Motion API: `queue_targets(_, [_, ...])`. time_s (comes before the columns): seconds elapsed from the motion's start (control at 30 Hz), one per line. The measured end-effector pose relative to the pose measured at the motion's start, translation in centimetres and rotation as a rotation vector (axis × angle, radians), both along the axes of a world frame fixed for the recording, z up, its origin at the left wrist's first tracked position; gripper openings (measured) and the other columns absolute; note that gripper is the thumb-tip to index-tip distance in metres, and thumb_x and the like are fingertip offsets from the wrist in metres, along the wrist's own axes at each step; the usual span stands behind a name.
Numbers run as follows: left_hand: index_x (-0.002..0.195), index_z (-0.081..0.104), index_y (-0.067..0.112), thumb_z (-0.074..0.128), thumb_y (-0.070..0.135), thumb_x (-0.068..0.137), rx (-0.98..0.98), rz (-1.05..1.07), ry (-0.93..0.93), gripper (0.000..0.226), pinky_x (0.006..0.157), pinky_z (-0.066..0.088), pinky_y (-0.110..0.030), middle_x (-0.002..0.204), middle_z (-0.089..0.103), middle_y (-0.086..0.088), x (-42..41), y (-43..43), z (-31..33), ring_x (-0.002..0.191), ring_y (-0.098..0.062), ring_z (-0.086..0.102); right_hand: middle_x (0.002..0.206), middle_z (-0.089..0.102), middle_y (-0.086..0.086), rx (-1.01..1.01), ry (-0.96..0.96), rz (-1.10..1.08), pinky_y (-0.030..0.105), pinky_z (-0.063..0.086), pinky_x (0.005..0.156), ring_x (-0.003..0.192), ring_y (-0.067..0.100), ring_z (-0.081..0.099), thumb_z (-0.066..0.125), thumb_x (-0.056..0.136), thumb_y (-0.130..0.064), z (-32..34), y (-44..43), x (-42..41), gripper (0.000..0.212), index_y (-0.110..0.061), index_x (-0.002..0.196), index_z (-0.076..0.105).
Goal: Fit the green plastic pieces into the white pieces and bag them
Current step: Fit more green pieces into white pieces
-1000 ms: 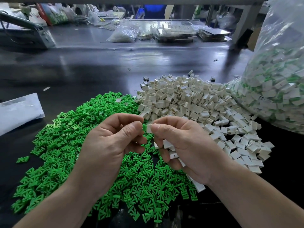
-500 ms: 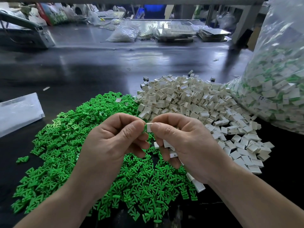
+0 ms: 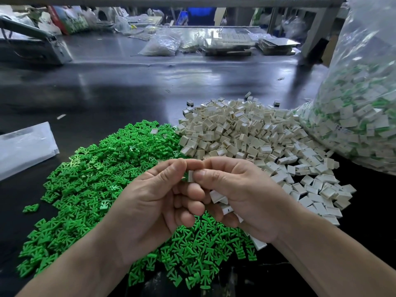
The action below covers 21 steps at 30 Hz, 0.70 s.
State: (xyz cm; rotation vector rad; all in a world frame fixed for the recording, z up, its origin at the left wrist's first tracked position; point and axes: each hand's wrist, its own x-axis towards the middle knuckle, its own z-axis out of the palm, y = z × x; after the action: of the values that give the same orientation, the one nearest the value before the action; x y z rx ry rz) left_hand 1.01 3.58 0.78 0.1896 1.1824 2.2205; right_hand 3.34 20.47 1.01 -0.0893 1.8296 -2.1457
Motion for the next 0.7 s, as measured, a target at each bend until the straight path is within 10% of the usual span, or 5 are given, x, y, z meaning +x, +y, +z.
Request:
queue_targets(0.27, [0.097,0.075,0.012,0.090,0.032,0.062,0.132,0.020,0.026,0.043,0.043,0.053,-0.022,0.064,0.068,-0.011,0.31,0.41,-0.56,0.050,-0.018,0.067,0.063,0.062,-0.004,-0.059,0.015,-0.017,0.017,0.031,0.034,0.045,0.011,0.048,0.065,0.085,-0.035,0.55,-0.31,0.36,0.016,-0.021,0.092,0.070])
queue_targets(0.7, [0.102,0.073,0.013,0.082,0.035,0.073,0.220,0.014,0.056,0.037,0.044,0.054,-0.021,0.064,0.067,-0.006,0.39,0.64,-0.88,0.052,-0.016,0.067,0.067,0.063,-0.003,-0.062,0.069,-0.017,0.018,0.032,0.035,0.051,0.016,0.051,0.064,0.087,-0.036,0.52,-0.55,0.30,0.015,-0.024,0.091,0.071])
